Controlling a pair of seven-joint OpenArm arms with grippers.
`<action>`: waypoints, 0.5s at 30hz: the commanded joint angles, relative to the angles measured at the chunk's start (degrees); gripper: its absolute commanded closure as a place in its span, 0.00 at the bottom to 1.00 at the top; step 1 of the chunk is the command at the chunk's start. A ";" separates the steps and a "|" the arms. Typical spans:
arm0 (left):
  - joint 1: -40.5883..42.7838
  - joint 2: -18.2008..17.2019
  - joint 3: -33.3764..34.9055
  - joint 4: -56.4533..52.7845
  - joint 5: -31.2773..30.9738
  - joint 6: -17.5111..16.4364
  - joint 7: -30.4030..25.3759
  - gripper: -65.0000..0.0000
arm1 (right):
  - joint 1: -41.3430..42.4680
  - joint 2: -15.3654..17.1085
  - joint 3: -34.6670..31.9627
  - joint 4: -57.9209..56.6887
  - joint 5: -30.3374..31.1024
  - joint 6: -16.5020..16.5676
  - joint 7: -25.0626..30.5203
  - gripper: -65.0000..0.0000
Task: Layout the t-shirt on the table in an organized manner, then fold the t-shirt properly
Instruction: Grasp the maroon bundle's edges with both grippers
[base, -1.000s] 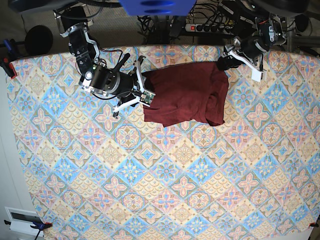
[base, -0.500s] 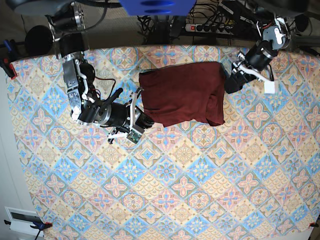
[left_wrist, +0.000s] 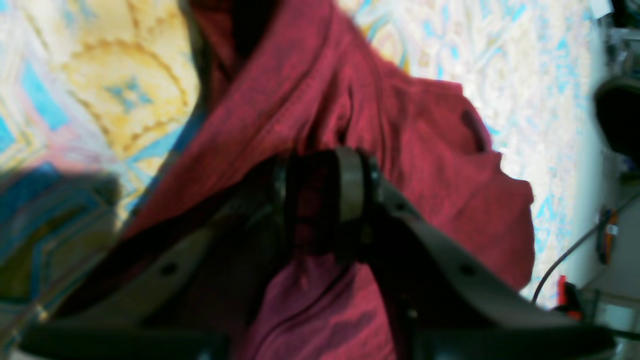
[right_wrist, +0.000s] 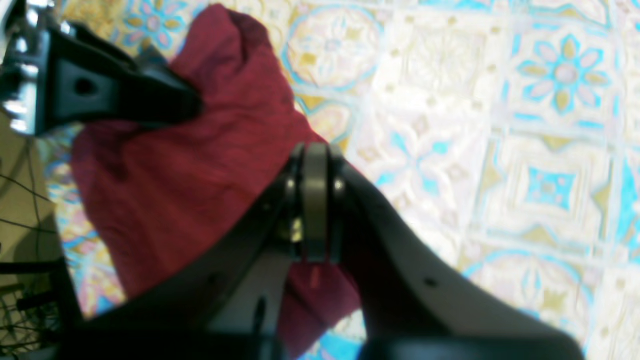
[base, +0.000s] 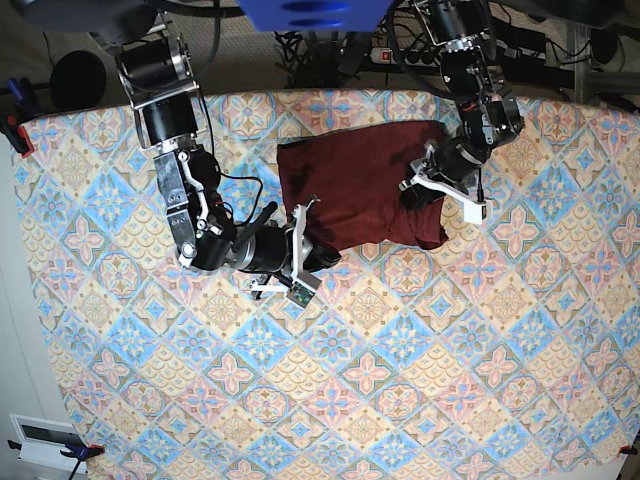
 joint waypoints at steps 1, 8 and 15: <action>2.17 -0.16 0.18 0.78 0.38 -0.04 0.90 0.84 | 1.33 0.18 -0.06 0.79 0.68 0.17 1.14 1.00; 10.08 -2.44 0.18 0.87 -1.99 -0.04 -4.55 0.84 | 3.88 0.18 -4.37 0.70 -2.75 0.17 1.23 1.00; 14.12 -6.31 -0.08 9.66 -17.64 -0.04 -8.15 0.84 | 4.59 -4.04 -7.36 -1.41 -8.55 0.17 1.31 1.00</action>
